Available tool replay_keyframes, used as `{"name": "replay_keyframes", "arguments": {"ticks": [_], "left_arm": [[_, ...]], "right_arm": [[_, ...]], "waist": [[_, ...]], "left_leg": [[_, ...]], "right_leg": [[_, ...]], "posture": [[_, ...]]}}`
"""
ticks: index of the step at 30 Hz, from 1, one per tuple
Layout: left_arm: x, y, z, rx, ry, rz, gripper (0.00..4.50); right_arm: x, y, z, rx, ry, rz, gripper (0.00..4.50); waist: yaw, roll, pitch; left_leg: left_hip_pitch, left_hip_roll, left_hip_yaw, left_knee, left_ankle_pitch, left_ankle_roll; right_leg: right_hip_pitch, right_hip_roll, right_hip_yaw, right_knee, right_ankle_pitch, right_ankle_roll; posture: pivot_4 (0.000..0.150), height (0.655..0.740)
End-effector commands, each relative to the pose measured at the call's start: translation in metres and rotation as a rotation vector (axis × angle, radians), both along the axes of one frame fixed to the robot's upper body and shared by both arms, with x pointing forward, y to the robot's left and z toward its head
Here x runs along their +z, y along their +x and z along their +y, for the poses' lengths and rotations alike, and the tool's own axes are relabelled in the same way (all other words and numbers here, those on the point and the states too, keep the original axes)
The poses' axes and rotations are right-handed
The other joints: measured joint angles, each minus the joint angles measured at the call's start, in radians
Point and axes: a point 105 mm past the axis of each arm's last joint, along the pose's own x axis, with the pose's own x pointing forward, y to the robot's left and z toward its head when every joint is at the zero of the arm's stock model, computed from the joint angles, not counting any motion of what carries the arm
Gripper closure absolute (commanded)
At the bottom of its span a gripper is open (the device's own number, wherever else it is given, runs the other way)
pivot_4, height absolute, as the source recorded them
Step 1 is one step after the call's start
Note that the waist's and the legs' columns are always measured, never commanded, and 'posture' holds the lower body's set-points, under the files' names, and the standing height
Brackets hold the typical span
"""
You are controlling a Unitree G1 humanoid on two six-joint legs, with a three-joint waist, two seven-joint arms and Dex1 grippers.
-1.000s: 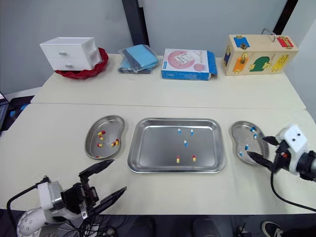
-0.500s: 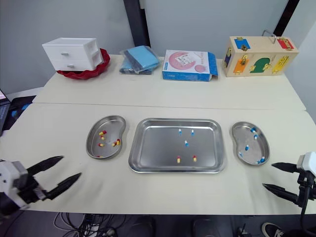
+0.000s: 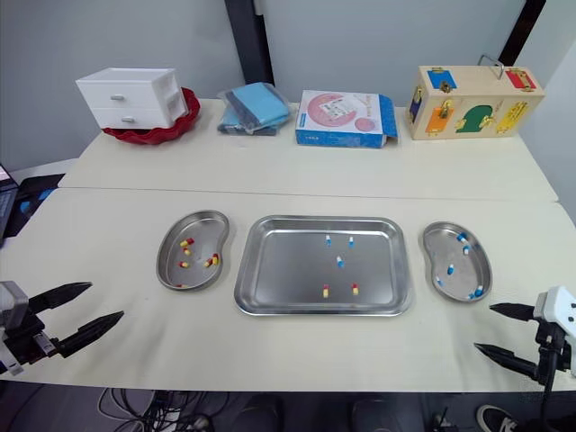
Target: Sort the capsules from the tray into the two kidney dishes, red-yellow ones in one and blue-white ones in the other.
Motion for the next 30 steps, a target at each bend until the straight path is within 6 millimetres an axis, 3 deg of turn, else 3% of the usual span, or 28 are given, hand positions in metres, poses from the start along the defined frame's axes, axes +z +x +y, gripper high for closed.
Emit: {"name": "replay_keyframes", "arguments": {"ticks": [1, 7, 12, 16, 20, 24, 30], "left_arm": [[0.013, 0.01, -0.012, -0.065, 0.032, -0.006, 0.0], [0.028, 0.032, -0.049, -0.212, 0.037, 0.058, 0.0], [0.034, 0.046, -0.096, -0.41, 0.051, 0.058, 0.0], [0.042, 0.061, -0.137, -0.568, 0.041, 0.024, 0.0], [0.032, 0.071, -0.184, -0.774, 0.086, 0.039, 0.0], [0.014, 0.073, -0.217, -0.91, 0.123, 0.105, 0.0], [0.001, 0.091, -0.238, -0.933, 0.139, 0.12, 0.0]], "right_arm": [[0.011, -0.004, 0.018, 0.054, 0.061, -0.078, 0.05], [0.011, -0.024, 0.055, 0.104, 0.178, -0.154, 0.05], [0.007, -0.035, 0.086, 0.153, 0.229, -0.169, 0.05], [0.007, -0.032, 0.098, 0.144, 0.249, -0.199, 0.05], [0.002, -0.029, 0.107, 0.134, 0.269, -0.219, 0.05], [0.0, -0.024, 0.113, 0.122, 0.281, -0.256, 0.05], [0.001, -0.024, 0.122, 0.097, 0.318, -0.31, 0.05]], "waist": [[0.001, 0.0, 0.0], [0.008, 0.0, 0.0], [0.005, 0.002, 0.001], [0.004, 0.002, 0.001], [0.005, 0.002, 0.001], [0.005, 0.002, 0.001], [0.004, 0.003, 0.0]], "left_leg": [[0.0, 0.0, 0.0, 0.0, 0.0, 0.0], [-0.001, 0.0, -0.003, 0.0, 0.0, 0.0], [-0.001, 0.0, -0.003, 0.0, 0.0, 0.0], [-0.001, 0.0, -0.003, 0.002, 0.0, 0.0], [-0.001, -0.001, -0.003, 0.002, 0.0, 0.0], [-0.001, -0.001, -0.003, 0.002, 0.0, 0.0], [-0.001, -0.001, -0.004, 0.003, 0.0, 0.0]], "right_leg": [[0.0, 0.0, 0.0, 0.0, 0.0, 0.0], [0.001, 0.0, -0.003, 0.0, 0.0, 0.0], [0.001, 0.0, -0.003, 0.001, 0.0, 0.0], [0.001, 0.0, -0.003, 0.002, 0.0, 0.0], [0.001, 0.001, -0.003, 0.003, 0.0, 0.0], [0.001, 0.001, -0.003, 0.003, 0.0, 0.0], [0.0, 0.001, -0.003, 0.005, 0.0, 0.0]], "posture": [[0.15, 0.74], [0.15, 0.74], [0.15, 0.74], [0.15, 0.74], [0.15, 0.74], [0.15, 0.74], [0.15, 0.74]]}}
